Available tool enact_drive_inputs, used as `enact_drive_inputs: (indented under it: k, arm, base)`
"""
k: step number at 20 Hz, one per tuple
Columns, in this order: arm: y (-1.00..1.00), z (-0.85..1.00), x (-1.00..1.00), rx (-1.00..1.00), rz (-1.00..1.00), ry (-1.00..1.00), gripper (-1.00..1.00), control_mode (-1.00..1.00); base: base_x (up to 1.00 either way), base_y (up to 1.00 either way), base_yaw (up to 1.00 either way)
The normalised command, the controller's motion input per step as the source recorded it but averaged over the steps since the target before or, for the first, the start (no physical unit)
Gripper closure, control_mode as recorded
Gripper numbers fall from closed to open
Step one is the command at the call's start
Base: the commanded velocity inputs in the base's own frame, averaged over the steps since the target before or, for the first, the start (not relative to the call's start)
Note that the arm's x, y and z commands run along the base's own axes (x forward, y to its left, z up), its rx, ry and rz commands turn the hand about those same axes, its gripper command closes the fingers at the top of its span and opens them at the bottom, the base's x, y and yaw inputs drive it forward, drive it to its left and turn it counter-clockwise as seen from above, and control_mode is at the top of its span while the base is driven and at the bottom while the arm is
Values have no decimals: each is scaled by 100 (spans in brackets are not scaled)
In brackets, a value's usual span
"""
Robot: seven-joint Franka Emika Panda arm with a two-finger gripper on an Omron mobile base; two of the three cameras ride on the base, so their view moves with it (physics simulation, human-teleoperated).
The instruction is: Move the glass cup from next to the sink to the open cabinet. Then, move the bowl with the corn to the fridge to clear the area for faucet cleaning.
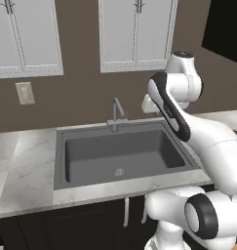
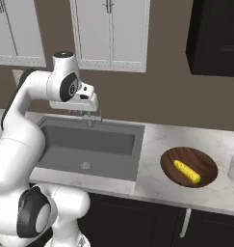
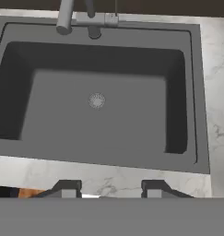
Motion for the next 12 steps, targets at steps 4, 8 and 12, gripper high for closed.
enact_drive_inputs:
  k: [4,8,12]
  arm:
    - [-17,0,-48,2,-3,-3,-100,-100]
    - [-58,-1,-88,3,-8,-5,-100,-100]
    - [-24,-3,-15,0,-3,0,-100,100]
  base:
    - [0,0,0]
    - [0,0,0]
    - [-30,-75,-10]
